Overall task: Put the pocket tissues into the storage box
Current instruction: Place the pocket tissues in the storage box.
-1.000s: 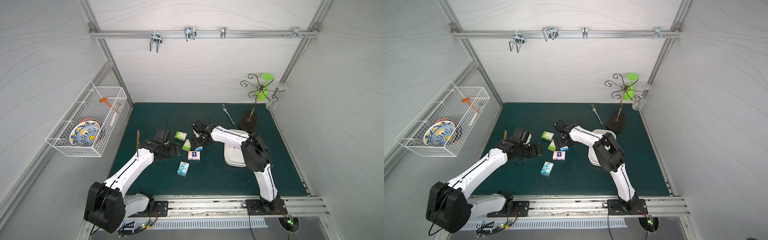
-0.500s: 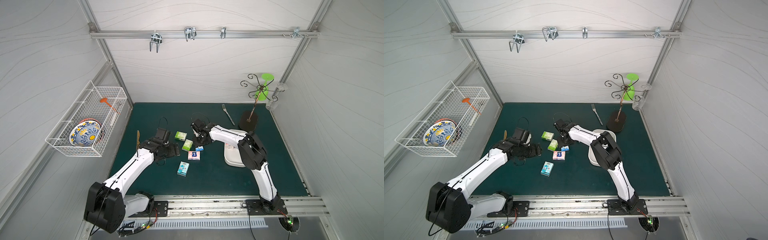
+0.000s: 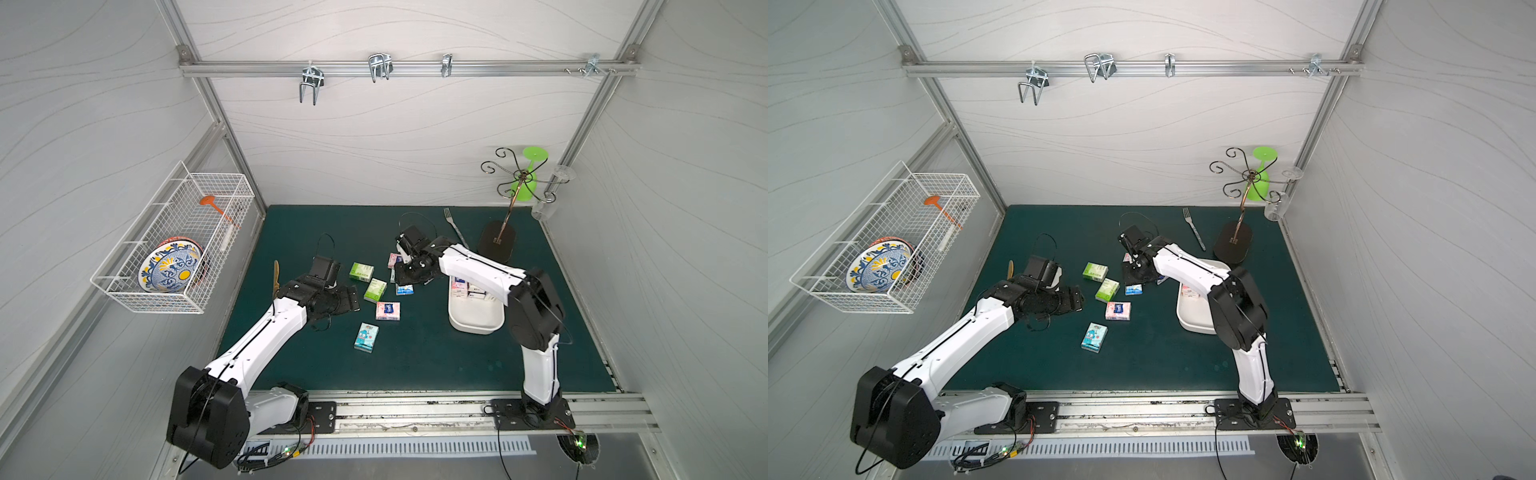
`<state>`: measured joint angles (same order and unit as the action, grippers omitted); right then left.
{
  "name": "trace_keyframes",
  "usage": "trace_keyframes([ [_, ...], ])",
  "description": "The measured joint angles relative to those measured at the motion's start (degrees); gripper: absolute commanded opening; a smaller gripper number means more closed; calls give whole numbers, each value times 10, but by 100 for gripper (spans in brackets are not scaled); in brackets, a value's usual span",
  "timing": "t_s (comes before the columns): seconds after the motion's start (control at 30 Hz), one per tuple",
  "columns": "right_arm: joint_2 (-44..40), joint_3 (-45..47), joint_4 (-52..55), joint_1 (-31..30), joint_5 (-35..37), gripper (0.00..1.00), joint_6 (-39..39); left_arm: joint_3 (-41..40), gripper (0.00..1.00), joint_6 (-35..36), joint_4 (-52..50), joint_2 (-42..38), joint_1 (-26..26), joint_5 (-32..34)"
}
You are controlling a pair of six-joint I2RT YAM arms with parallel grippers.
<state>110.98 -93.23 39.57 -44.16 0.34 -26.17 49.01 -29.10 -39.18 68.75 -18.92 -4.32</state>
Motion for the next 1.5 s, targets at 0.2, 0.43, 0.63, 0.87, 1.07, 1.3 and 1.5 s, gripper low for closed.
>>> trace_keyframes([
  [0.2,-126,85,8,63,-29,48,-18,0,93,-1,0,5,0,-14],
  [0.43,-245,217,51,139,-38,49,-20,0,93,-2,1,10,0,-24],
  [0.63,-317,295,80,184,-37,49,-14,2,92,-7,2,20,0,-36],
  [0.87,-304,331,79,189,-38,50,-12,9,92,-12,5,27,0,-45],
  [1.07,-253,330,59,189,-41,50,-9,9,92,-11,4,26,0,-45],
  [1.3,-182,306,34,189,-45,51,-4,9,92,-11,4,26,0,-45],
  [1.5,-131,277,22,177,-49,63,-3,10,92,-11,4,26,0,-45],
])
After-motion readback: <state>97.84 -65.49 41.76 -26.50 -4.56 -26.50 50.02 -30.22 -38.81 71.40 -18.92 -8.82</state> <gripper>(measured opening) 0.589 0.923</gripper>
